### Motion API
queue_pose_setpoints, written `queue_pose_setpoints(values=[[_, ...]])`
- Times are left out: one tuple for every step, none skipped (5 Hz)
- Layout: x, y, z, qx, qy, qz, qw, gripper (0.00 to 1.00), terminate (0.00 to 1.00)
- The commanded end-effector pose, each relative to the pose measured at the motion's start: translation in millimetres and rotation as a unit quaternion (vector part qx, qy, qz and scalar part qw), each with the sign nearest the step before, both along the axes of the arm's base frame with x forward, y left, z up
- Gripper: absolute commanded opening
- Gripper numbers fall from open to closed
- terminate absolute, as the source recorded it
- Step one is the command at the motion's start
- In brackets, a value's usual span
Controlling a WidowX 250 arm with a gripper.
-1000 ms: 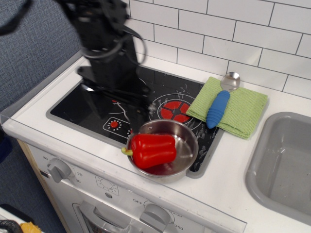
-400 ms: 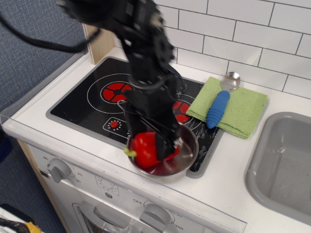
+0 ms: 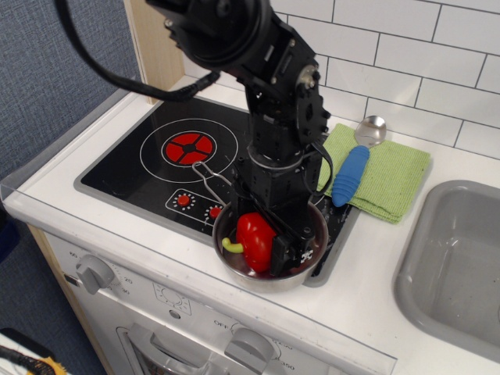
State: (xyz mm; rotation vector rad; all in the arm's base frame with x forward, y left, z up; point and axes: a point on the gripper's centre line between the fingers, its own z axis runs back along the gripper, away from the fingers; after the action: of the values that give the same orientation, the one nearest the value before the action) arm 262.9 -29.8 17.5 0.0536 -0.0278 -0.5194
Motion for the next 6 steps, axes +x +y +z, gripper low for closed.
queue_pose_setpoints(values=[[8.1,16.0,55.5,0.0,-0.087,0.053,0.9948,0.0,0.0],[28.2,48.3,103.3,-0.026,-0.137,0.15,0.9787,0.0,0.0],[59.8,72.7,96.5,-0.026,-0.128,0.219,0.967,0.0,0.0],[82.5,81.0,64.9,-0.009,-0.092,0.246,0.9648,0.0,0.0],[97.0,83.4,42.4,0.009,-0.073,0.255,0.9642,0.0,0.0],[105.1,83.3,29.5,0.012,-0.059,0.256,0.9649,0.0,0.0]])
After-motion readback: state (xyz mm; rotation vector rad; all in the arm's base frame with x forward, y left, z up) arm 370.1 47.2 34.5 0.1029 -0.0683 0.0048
